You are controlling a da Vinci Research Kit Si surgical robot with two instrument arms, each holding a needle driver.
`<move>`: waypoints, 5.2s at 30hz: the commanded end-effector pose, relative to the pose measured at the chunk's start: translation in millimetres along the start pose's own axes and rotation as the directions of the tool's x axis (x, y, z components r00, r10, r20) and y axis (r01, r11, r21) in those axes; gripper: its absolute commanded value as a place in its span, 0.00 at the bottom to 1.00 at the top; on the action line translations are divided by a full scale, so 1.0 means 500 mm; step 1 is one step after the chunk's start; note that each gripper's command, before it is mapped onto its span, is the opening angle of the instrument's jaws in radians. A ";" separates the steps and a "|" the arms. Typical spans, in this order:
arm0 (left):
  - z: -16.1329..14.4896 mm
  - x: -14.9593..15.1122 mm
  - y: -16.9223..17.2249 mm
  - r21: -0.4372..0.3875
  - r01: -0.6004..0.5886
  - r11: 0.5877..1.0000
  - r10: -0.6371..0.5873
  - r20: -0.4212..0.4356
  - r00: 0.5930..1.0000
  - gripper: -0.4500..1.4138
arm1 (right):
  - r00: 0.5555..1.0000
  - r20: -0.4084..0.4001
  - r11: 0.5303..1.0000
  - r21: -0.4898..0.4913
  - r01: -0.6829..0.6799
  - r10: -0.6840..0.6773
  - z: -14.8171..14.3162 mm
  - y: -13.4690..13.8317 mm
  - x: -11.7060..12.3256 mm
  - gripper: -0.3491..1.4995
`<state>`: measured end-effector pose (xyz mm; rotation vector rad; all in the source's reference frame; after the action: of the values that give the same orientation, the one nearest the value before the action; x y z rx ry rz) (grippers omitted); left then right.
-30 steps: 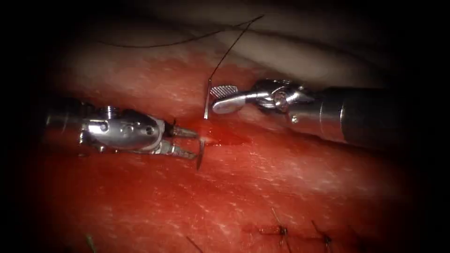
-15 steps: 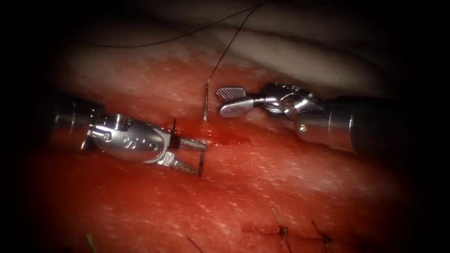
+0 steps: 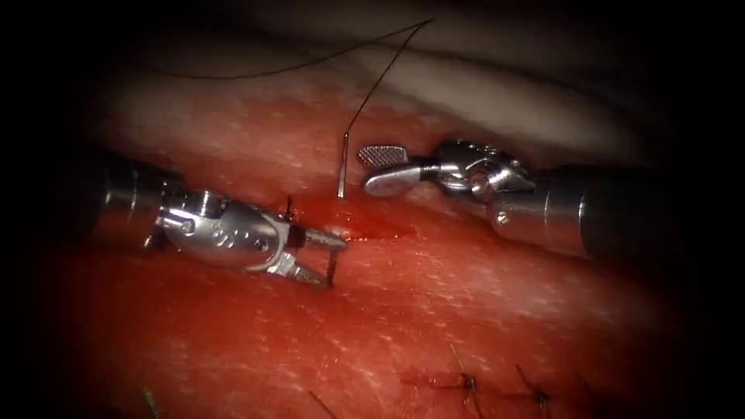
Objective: Wound Closure
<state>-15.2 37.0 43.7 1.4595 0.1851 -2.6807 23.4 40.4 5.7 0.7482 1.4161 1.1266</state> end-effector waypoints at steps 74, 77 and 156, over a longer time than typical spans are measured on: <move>-0.0127 0.0208 -0.0030 0.410 0.135 0.902 -0.048 -0.215 0.975 0.05 | 0.931 -0.028 0.898 -0.253 -0.359 0.364 -0.0048 -0.0223 0.0044 0.68; -0.0125 0.0216 -0.0024 0.418 0.113 0.901 -0.029 -0.202 0.979 0.05 | 0.924 -0.034 0.887 -0.269 -0.376 0.381 -0.0027 -0.0223 0.0045 0.67; 0.0019 -0.0048 -0.0132 0.006 0.625 0.781 -0.556 0.463 0.690 0.05 | 0.881 -0.087 0.885 -0.090 0.457 -0.464 0.0024 -0.0184 0.0054 0.00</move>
<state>-15.2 43.9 46.7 0.7497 0.9678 -3.3078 24.6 39.5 -4.0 0.2658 1.5292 0.8362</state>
